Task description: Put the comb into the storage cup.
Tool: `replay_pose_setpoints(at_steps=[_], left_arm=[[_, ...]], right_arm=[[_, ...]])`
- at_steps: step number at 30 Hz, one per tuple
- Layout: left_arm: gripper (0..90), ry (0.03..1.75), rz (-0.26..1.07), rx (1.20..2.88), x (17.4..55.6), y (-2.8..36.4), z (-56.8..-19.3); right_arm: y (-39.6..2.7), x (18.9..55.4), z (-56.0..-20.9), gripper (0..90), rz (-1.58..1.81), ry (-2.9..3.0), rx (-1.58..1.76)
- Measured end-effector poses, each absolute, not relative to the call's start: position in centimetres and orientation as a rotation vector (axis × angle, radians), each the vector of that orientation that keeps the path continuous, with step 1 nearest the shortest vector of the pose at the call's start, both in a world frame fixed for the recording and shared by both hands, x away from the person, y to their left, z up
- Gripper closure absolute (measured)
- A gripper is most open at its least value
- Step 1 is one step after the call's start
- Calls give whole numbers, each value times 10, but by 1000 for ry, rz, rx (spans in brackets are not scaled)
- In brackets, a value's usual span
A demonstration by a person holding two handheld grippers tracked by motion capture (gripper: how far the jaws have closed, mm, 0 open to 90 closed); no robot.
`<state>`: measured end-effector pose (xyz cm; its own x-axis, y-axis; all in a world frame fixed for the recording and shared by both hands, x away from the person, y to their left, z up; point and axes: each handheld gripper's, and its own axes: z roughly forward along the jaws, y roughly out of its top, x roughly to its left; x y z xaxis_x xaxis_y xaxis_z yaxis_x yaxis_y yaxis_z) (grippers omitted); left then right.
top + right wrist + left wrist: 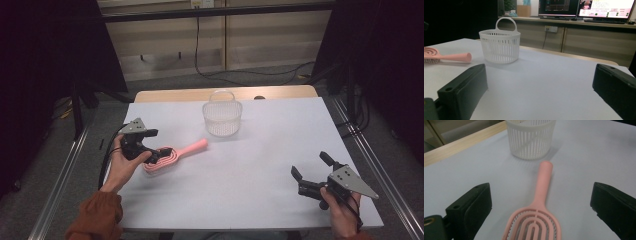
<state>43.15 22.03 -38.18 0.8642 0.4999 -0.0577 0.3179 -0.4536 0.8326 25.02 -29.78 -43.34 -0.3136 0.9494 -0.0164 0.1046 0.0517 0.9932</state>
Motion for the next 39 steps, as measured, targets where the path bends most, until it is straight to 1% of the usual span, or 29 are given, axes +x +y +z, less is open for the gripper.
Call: replay_pose_setpoints(at_steps=[3, 4, 5, 7, 12, 15, 17, 19, 20, 22, 23, 25, 26, 27, 28, 29, 31, 33, 34, 35, 36, 37, 39], left_arm=[[44, 589, 230, 2084, 434, 217, -380], [56, 590, 257, 2076, 436, 215, -380], [56, 590, 257, 2076, 436, 215, -380], [51, 595, 238, 2083, 437, 211, -382], [55, 584, 195, 2172, 441, 204, -386], [65, 596, 212, 2208, 446, 201, -388], [65, 600, 183, 2232, 452, 199, -389], [65, 611, 184, 2258, 457, 197, -390], [77, 623, 142, 2263, 461, 197, -391], [108, 613, 139, 2294, 462, 197, -392], [108, 618, 155, 2309, 462, 197, -394], [102, 632, 130, 2305, 464, 198, -397], [87, 630, 163, 2348, 463, 198, -398], [89, 630, 163, 2348, 463, 198, -398], [119, 645, 124, 2350, 462, 197, -398], [142, 629, 135, 2361, 460, 195, -397], [155, 611, 123, 2375, 460, 194, -397], [154, 613, 136, 2416, 459, 192, -398], [139, 577, 158, 2481, 461, 192, -399], [134, 577, 158, 2481, 461, 192, -399], [134, 622, 152, 2450, 459, 189, -402], [129, 589, 156, 2495, 460, 190, -402], [117, 592, 157, 2505, 461, 188, -404]], right_arm=[[-298, 250, -433, 0, 1361, 1540, 1098], [-298, 250, -433, 0, 1361, 1541, 1098], [-298, 250, -433, 0, 1361, 1541, 1098], [-298, 250, -433, 0, 1362, 1541, 1097], [-298, 250, -433, 0, 1362, 1542, 1097], [-298, 250, -433, 0, 1358, 1544, 1099], [-297, 250, -433, 0, 1359, 1547, 1097], [-298, 250, -433, 0, 1359, 1546, 1097], [-298, 251, -434, 0, 1359, 1547, 1099], [-298, 251, -434, 0, 1358, 1549, 1099], [-298, 251, -434, 0, 1358, 1549, 1099], [-298, 251, -434, 0, 1357, 1549, 1100], [-298, 251, -434, 0, 1357, 1549, 1098], [-298, 251, -434, 0, 1357, 1549, 1098], [-298, 251, -434, 0, 1356, 1551, 1100], [-298, 251, -434, 0, 1354, 1551, 1098], [-298, 251, -434, 0, 1358, 1554, 1092], [-298, 251, -434, 0, 1358, 1554, 1090], [-297, 250, -434, 0, 1357, 1553, 1093], [-298, 250, -434, 0, 1358, 1553, 1092], [-298, 250, -434, 0, 1358, 1553, 1092], [-298, 250, -434, 0, 1359, 1553, 1092], [-298, 250, -434, 0, 1359, 1553, 1095]])
